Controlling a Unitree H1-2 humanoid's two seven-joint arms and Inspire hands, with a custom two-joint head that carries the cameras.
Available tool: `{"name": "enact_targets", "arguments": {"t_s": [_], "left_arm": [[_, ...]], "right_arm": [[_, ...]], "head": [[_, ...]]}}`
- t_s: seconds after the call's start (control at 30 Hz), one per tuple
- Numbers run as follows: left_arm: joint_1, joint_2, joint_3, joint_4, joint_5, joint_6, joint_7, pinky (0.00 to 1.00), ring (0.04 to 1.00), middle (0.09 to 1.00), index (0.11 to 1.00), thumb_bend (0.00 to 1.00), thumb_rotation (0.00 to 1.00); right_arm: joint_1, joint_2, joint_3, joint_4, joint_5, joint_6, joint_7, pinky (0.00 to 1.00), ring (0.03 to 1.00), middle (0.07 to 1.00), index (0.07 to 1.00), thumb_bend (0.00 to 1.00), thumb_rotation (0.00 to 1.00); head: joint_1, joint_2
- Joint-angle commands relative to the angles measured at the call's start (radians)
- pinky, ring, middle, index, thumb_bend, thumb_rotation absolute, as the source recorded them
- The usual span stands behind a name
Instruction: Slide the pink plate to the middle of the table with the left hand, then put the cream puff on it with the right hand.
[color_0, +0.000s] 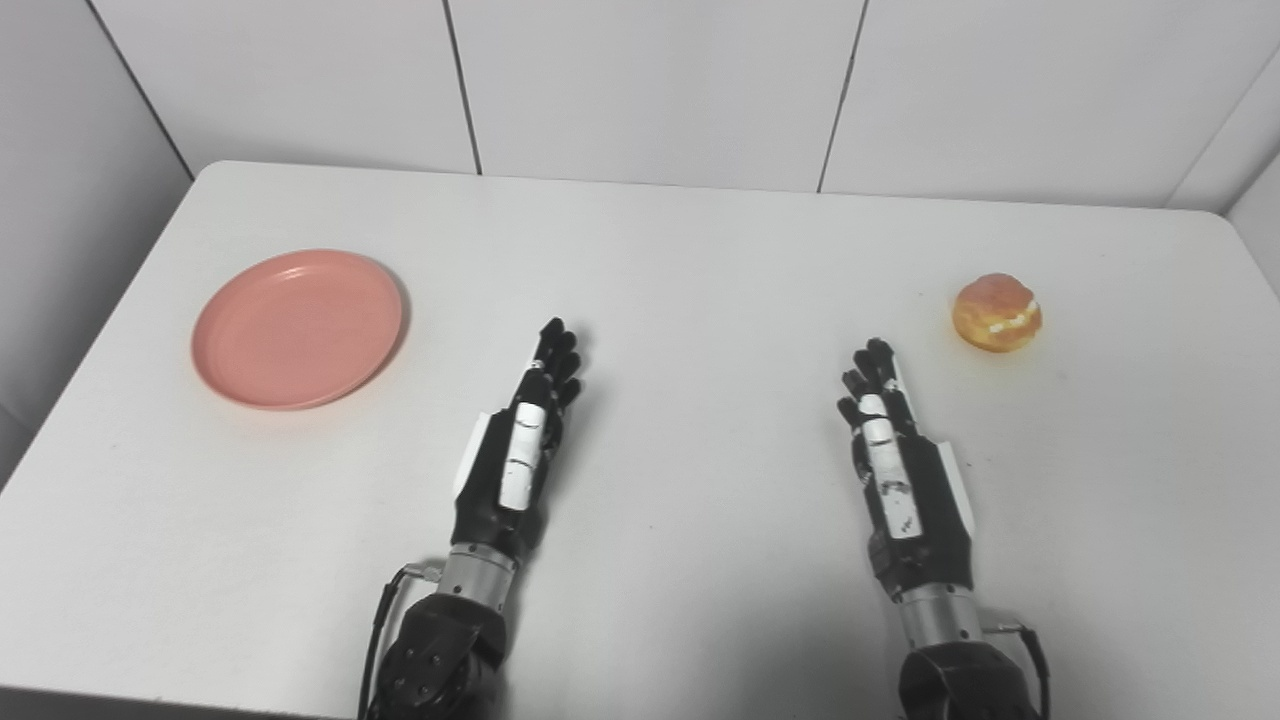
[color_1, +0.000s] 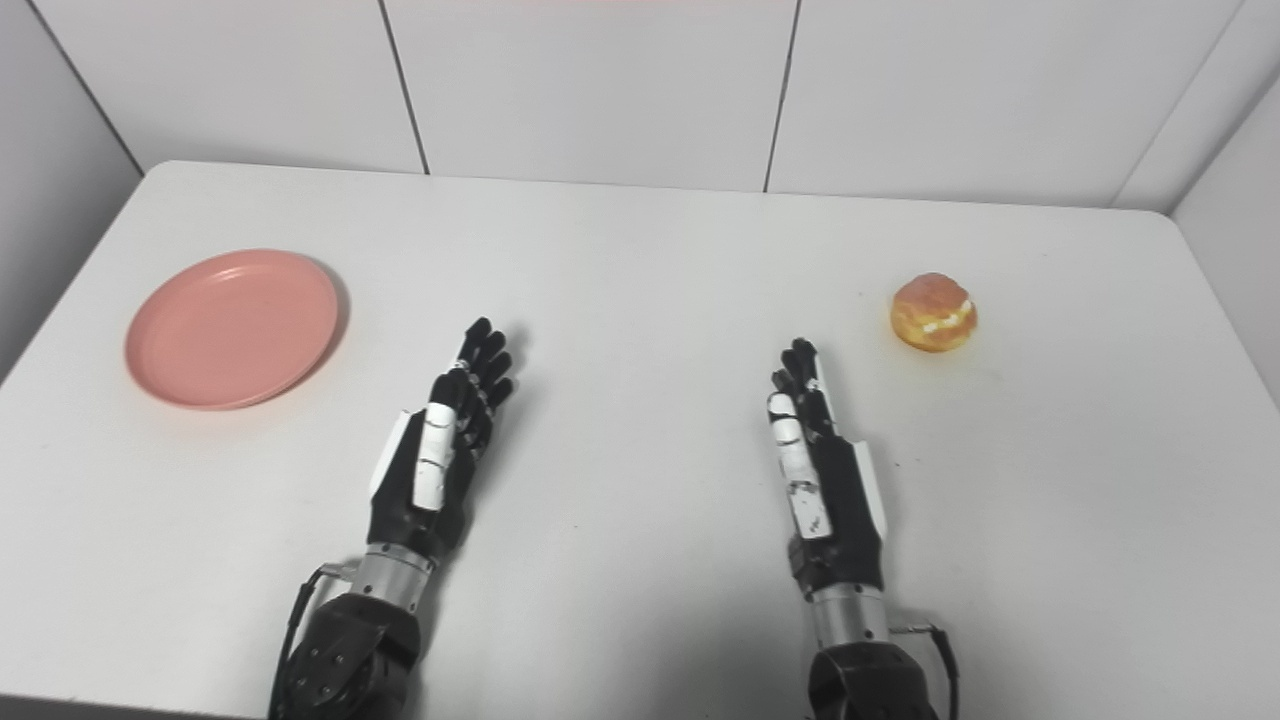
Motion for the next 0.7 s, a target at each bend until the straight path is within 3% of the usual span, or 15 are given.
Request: {"name": "enact_targets", "arguments": {"t_s": [0.0, 0.07, 0.2, 0.33, 0.47, 0.67], "left_arm": [[0.02, -0.04, -0.023, 0.001, 0.031, 0.014, 0.02, 1.0, 1.0, 1.0, 1.0, 0.71, 1.0], [0.02, -0.068, -0.043, 0.001, 0.07, 0.009, 0.045, 1.0, 1.0, 1.0, 1.0, 0.67, 1.0], [0.004, -0.096, -0.055, 0.031, 0.104, -0.022, 0.069, 1.0, 1.0, 1.0, 1.0, 0.64, 1.0], [-0.008, -0.109, -0.048, 0.055, 0.103, -0.057, 0.072, 1.0, 1.0, 1.0, 1.0, 0.6, 1.0], [-0.013, -0.103, -0.031, 0.072, 0.1, -0.065, 0.077, 1.0, 1.0, 1.0, 1.0, 0.65, 1.0], [-0.025, -0.089, 0.013, 0.109, 0.073, -0.14, 0.093, 1.0, 1.0, 1.0, 1.0, 0.67, 1.0]], "right_arm": [[-0.007, -0.027, -0.013, -0.017, 0.029, -0.035, 0.031, 1.0, 1.0, 1.0, 1.0, 0.61, 0.86], [-0.006, -0.057, -0.024, -0.01, 0.055, -0.033, 0.056, 1.0, 1.0, 1.0, 1.0, 0.63, 0.87], [-0.008, -0.072, -0.041, 0.001, 0.097, -0.017, 0.074, 1.0, 1.0, 1.0, 1.0, 0.66, 0.85], [-0.01, -0.075, -0.041, 0.019, 0.097, -0.037, 0.084, 1.0, 1.0, 1.0, 1.0, 0.67, 0.85], [-0.01, -0.063, -0.038, 0.027, 0.093, -0.043, 0.081, 1.0, 1.0, 1.0, 1.0, 0.65, 0.84], [-0.011, -0.051, -0.034, 0.051, 0.087, -0.065, 0.083, 1.0, 1.0, 1.0, 1.0, 0.66, 0.84]], "head": [[0.077, -0.027], [0.136, -0.052], [0.161, -0.073], [0.152, -0.087], [0.133, -0.09], [0.113, -0.097]]}}
